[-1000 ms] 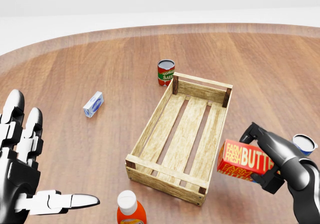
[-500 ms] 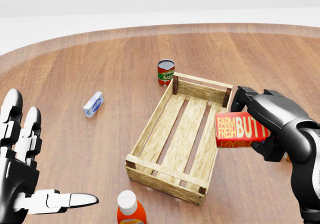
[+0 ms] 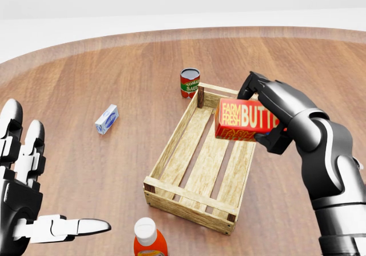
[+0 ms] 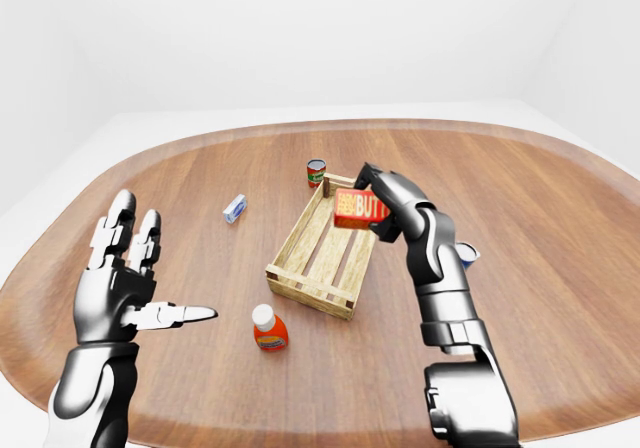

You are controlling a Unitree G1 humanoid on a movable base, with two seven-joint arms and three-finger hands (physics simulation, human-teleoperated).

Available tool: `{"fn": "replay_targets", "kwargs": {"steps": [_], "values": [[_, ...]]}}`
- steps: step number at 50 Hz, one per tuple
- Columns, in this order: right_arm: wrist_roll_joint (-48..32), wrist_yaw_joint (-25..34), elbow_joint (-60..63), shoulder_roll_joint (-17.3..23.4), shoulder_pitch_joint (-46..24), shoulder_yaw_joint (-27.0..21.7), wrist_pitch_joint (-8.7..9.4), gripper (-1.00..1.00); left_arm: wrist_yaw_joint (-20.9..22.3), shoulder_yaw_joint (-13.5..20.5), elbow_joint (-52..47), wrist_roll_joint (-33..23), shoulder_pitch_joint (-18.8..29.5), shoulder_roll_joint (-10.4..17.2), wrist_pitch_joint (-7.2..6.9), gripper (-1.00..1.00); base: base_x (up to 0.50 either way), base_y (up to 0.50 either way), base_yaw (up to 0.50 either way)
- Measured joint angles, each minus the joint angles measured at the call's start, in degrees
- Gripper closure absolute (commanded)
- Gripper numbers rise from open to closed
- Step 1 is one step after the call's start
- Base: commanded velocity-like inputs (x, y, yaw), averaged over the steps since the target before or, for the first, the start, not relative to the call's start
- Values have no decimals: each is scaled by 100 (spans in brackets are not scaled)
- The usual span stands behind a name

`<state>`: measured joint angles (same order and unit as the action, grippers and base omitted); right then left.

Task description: Pick up the butter and put it in the tray.

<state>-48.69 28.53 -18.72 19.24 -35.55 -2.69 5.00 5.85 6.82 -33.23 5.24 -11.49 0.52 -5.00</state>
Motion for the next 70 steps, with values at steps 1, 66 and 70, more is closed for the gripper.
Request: {"fn": "replay_targets", "kwargs": {"steps": [1,66,70], "values": [[60,-87,-146,-18,-80,19,0,100,-2,1,1,0,2,0,0,-100,0,0,0],[894,-2732,-4644,-1190,-1613,644,0,100,-3,92,116,85,149,40,0,-100,0,0,0],[820,-2841,-4690,-1238,-1557,652,0,100,0,77,110,76,135,35,0,-100,0,0,0]]}}
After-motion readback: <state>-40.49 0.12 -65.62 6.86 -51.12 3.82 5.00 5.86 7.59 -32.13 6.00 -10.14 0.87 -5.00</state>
